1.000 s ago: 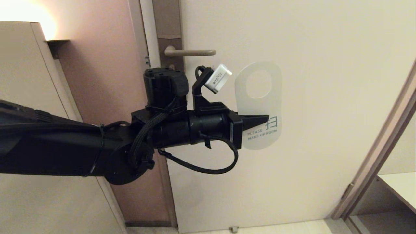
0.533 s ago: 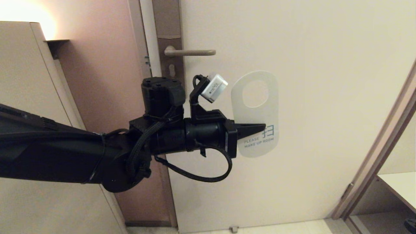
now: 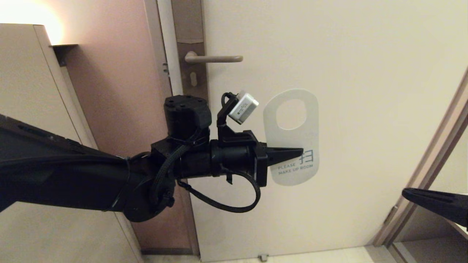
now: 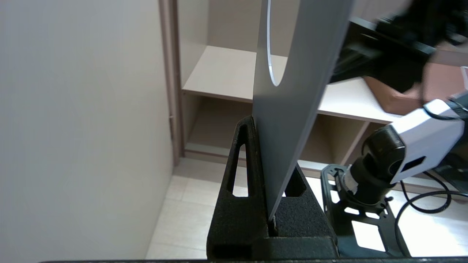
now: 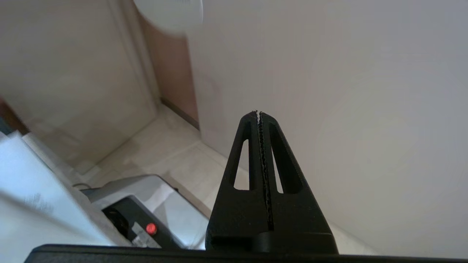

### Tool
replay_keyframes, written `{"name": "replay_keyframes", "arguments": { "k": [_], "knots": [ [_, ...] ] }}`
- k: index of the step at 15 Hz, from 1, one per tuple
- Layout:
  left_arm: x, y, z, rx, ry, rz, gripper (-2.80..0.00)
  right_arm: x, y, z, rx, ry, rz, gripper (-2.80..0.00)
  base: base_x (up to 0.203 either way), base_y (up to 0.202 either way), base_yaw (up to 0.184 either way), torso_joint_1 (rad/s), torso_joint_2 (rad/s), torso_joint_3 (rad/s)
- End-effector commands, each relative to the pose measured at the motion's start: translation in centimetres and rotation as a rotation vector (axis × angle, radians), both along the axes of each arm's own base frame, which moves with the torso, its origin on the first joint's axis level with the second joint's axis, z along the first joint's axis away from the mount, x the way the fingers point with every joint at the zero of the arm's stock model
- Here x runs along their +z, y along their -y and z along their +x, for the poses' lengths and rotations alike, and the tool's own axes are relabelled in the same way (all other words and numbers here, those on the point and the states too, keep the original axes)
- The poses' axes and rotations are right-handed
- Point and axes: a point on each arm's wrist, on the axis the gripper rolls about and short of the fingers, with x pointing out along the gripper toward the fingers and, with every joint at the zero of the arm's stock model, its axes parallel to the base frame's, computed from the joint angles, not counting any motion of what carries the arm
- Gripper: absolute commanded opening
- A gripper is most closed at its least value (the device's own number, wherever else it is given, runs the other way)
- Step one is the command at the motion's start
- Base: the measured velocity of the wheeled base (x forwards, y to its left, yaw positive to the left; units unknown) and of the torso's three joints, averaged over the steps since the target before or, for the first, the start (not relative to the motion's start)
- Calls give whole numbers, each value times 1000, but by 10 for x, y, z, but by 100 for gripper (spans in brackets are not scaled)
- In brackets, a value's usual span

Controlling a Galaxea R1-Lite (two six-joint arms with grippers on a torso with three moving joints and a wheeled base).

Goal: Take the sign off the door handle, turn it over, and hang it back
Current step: Hand it to the other hand

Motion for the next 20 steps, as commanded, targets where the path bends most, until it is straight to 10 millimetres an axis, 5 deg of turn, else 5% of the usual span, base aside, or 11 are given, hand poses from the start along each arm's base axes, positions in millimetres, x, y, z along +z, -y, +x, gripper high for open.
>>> {"name": "replay_keyframes", "arguments": {
  "k": [1, 8, 9, 20],
  "knots": [
    [-3, 4, 4, -14, -8, -6, -280, -7, -7, 31, 35, -68, -3, -280, 0, 0, 0, 0, 0, 0],
    [0, 17, 17, -64, -32, -39, -280, -10, -12, 63, 45, -64, 4, -280, 0, 0, 0, 0, 0, 0],
    [-1, 17, 17, -63, -34, -37, -280, -9, -12, 64, 47, -62, 5, 0, 0, 0, 0, 0, 0, 0],
    [-8, 22, 21, -134, -43, -75, -280, -9, -19, 69, 81, -64, -5, 0, 0, 0, 0, 0, 0, 0]
  ]
}}
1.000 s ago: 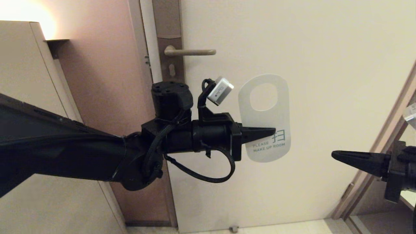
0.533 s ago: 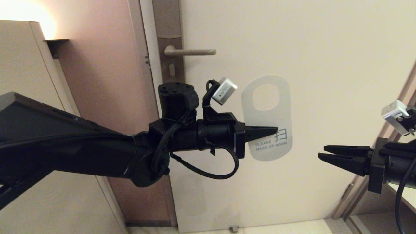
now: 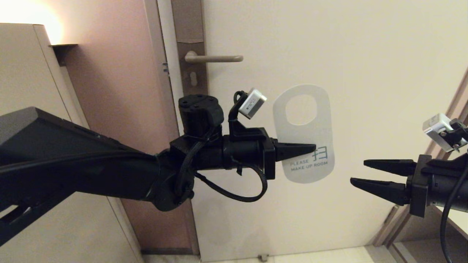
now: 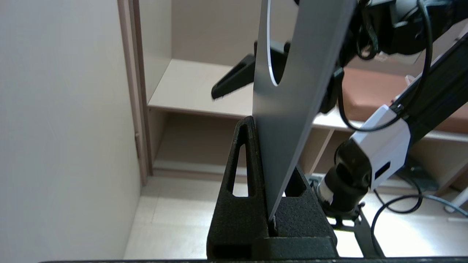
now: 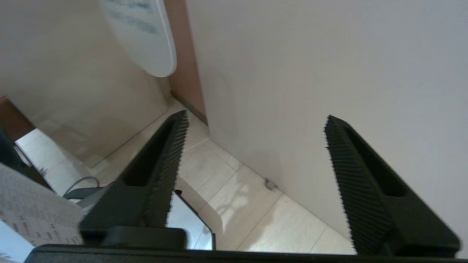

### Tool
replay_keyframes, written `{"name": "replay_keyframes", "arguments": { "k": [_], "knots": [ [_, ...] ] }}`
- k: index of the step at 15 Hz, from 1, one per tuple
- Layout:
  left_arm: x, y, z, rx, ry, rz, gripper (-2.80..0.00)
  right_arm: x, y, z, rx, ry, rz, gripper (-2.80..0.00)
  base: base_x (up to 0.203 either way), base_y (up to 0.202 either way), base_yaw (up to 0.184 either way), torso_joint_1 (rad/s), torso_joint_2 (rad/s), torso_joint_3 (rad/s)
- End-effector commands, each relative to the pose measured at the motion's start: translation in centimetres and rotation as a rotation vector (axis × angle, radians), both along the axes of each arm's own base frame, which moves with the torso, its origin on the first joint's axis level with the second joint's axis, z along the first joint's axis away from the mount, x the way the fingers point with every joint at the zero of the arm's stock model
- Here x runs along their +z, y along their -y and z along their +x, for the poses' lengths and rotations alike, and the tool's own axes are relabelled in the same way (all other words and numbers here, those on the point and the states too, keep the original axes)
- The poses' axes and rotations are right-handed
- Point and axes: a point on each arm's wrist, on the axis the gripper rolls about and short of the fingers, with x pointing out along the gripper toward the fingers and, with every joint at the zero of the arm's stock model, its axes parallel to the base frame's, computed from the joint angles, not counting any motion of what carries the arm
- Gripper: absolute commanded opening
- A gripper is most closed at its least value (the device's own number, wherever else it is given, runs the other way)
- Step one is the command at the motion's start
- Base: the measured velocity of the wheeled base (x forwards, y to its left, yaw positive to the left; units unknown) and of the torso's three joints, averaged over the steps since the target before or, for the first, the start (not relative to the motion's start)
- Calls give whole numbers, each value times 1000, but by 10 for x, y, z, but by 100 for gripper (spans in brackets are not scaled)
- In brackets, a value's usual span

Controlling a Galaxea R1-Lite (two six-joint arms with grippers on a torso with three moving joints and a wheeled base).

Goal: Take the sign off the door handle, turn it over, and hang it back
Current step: Hand it to the other hand

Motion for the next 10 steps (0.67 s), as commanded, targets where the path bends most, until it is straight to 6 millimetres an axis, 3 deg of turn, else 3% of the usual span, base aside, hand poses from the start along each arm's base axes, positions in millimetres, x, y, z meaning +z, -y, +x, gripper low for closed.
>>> {"name": "replay_keyframes", "arguments": {
  "k": [1, 10],
  "knots": [
    [-5, 2, 2, -7, -9, -8, -280, 1, -6, 3, 32, 1, 1, 0, 0, 0, 0, 0, 0, 0],
    [-5, 4, 1, -74, -21, -30, -280, 7, -28, 15, 132, 56, 21, 0, 0, 0, 0, 0, 0, 0]
  ]
}}
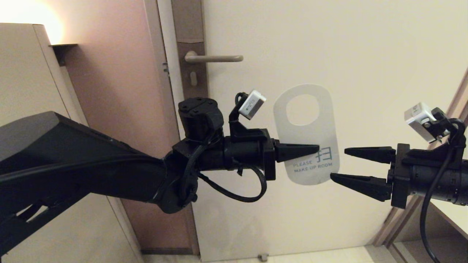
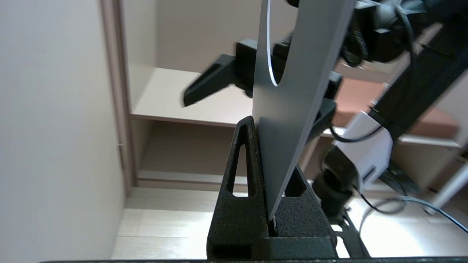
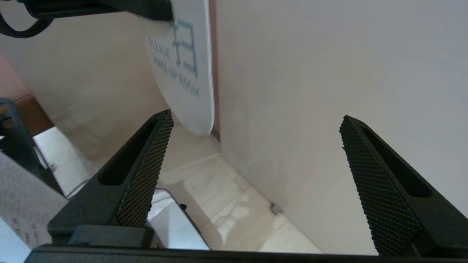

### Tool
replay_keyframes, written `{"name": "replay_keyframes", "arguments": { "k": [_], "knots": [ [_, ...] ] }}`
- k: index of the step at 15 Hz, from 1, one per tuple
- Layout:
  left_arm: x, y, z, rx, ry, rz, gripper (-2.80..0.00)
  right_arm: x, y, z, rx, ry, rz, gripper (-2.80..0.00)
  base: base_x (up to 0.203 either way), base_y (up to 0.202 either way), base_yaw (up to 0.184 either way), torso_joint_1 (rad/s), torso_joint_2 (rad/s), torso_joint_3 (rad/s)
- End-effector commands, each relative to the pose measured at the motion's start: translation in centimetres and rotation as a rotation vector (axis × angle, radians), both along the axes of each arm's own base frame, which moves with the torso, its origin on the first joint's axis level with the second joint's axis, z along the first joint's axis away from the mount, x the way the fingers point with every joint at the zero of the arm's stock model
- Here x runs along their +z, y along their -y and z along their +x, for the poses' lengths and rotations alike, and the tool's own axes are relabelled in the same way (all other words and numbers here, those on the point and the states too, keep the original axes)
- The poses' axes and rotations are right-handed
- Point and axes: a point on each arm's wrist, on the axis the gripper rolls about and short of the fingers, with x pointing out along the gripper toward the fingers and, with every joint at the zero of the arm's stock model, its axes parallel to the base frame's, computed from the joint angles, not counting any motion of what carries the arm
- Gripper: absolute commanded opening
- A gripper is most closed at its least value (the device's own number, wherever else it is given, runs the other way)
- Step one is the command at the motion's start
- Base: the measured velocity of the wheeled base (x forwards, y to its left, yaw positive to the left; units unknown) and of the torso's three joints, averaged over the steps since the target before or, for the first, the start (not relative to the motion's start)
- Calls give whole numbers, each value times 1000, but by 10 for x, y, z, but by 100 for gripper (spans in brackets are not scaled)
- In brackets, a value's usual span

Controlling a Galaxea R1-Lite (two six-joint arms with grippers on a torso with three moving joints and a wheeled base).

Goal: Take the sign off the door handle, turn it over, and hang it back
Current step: Hand it to the other hand

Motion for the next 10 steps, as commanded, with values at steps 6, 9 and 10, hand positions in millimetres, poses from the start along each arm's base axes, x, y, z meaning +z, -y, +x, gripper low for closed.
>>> {"name": "replay_keyframes", "arguments": {
  "k": [6, 9, 10],
  "knots": [
    [0, 6, -5, -57, -19, -10, -280, 0, -18, -5, 123, 5, 15, 0, 0, 0, 0, 0, 0, 0],
    [0, 11, -6, -78, -30, -56, -280, 2, -21, -6, 143, 14, 22, 0, 0, 0, 0, 0, 0, 0],
    [0, 12, -7, -85, -33, -72, -280, 3, -22, -7, 164, 17, 28, 0, 0, 0, 0, 0, 0, 0]
  ]
}}
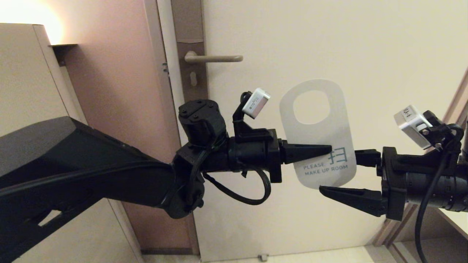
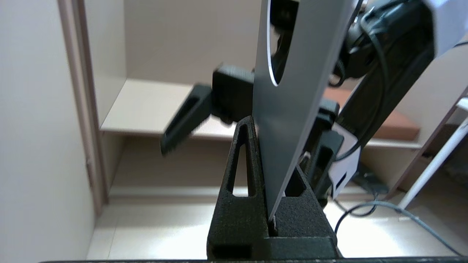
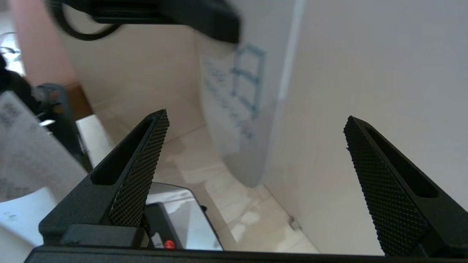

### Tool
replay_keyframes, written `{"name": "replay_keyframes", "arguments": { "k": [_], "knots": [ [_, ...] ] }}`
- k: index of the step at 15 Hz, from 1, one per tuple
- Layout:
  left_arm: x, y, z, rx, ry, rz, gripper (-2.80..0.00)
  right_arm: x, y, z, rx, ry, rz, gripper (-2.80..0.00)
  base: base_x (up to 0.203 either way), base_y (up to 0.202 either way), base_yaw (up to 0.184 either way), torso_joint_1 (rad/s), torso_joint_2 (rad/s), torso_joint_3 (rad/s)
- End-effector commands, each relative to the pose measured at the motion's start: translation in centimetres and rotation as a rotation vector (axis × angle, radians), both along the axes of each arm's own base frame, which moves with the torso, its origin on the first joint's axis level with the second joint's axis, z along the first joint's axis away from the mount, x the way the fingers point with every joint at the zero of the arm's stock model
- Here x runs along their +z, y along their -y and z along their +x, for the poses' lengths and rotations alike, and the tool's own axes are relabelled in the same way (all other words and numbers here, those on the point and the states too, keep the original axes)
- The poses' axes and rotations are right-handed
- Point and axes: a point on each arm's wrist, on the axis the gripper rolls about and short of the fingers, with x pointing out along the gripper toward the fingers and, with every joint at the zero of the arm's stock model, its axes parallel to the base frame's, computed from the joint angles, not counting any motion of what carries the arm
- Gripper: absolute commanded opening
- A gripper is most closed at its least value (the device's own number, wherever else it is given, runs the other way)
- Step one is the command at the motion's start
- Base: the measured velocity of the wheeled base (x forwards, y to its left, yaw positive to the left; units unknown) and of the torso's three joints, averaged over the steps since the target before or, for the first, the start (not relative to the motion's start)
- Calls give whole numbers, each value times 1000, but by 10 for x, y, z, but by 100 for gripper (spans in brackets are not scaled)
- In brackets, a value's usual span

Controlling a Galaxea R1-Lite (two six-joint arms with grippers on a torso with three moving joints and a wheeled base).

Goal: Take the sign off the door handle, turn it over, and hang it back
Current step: Hand it to the other hand

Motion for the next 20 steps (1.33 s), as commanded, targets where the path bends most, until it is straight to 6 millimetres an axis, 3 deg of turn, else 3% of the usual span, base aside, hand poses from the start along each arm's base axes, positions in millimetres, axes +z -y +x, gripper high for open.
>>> {"name": "replay_keyframes", "arguments": {
  "k": [1, 20],
  "knots": [
    [-3, 3, 0, -17, -12, -16, -280, 2, -1, -2, 29, 9, 9, 0, 0, 0, 0, 0, 0, 0],
    [-12, 6, -7, -43, -41, -10, -280, 2, -1, -7, 49, 12, 17, 0, 0, 0, 0, 0, 0, 0]
  ]
}}
